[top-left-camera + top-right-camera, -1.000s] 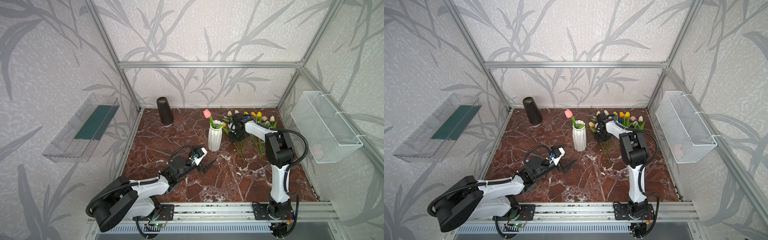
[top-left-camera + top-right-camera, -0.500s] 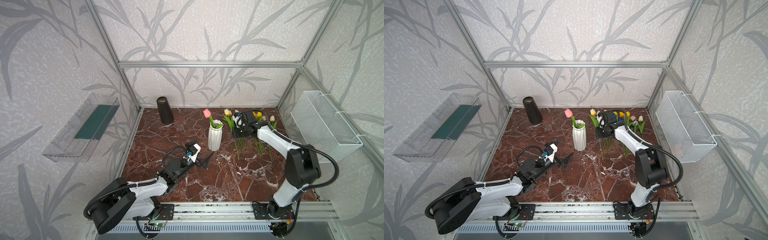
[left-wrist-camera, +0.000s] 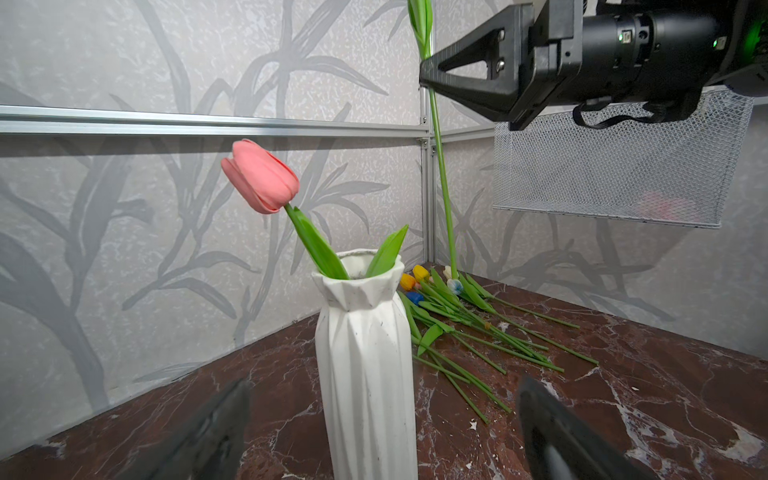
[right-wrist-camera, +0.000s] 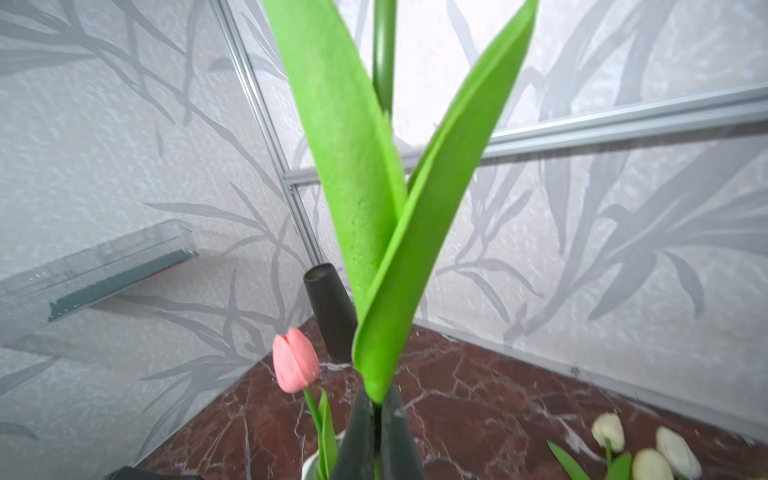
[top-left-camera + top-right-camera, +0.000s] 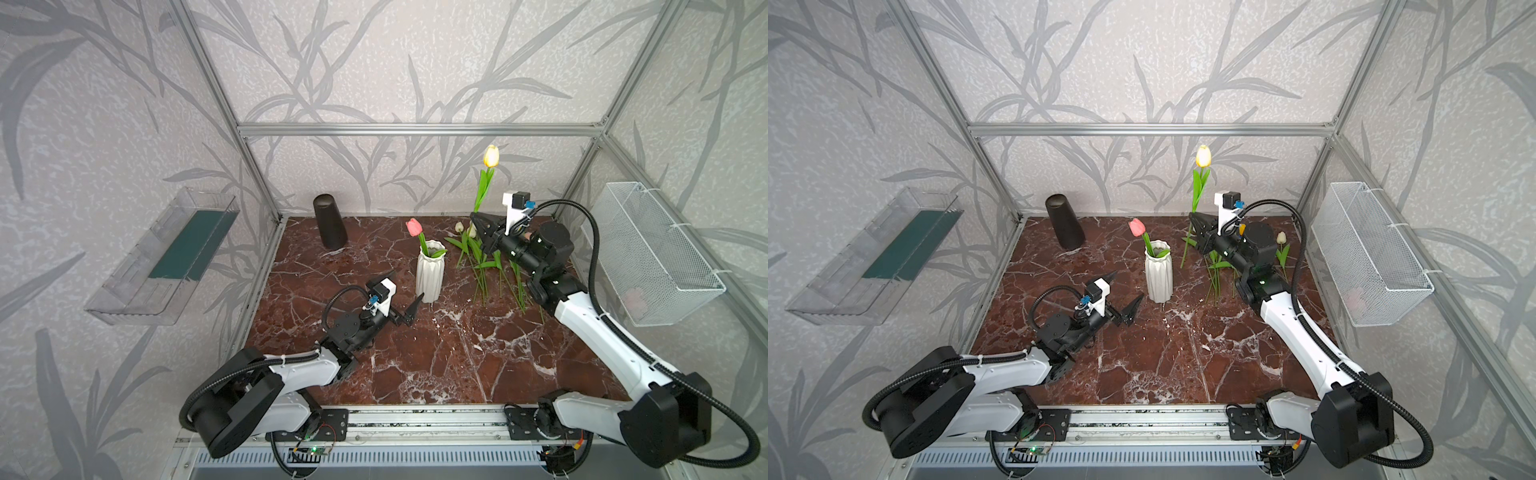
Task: Arrange the flowers into the vase
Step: 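Lift the yellow tulip upright and carry it over the white vase with the right gripper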
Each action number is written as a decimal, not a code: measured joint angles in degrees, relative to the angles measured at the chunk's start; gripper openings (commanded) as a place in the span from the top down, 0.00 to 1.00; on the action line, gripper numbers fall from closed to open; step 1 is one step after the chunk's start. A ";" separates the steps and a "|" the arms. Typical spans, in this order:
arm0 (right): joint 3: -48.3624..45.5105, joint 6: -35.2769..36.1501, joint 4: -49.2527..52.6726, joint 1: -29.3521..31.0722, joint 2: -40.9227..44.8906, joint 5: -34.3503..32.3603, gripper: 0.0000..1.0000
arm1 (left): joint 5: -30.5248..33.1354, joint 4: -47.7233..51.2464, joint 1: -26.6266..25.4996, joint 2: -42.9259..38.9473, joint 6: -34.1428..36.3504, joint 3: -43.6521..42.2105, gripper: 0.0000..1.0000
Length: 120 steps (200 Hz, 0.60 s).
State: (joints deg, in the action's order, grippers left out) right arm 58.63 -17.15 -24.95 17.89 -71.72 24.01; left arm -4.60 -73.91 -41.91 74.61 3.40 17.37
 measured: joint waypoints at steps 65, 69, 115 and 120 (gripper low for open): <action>9.33 -1.53 -12.28 1.33 -9.51 4.85 1.00 | -0.46 -1.20 0.09 0.26 -0.66 1.07 0.01; 9.79 -1.53 -12.57 1.46 -10.05 5.11 1.00 | -0.46 -1.11 0.09 0.20 -0.66 1.07 0.01; 11.34 -1.01 -14.16 3.34 -15.52 6.01 1.00 | -0.22 -0.04 0.09 -1.97 -0.57 1.03 0.01; 11.28 -0.94 -14.19 3.50 -15.85 6.03 1.00 | -0.15 0.04 0.09 -2.25 -0.55 1.01 0.01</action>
State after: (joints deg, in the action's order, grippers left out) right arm 69.91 -18.09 -39.13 21.39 -87.57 30.04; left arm -4.75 -73.87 -41.82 72.36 2.85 18.37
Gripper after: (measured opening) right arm 0.048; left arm 0.992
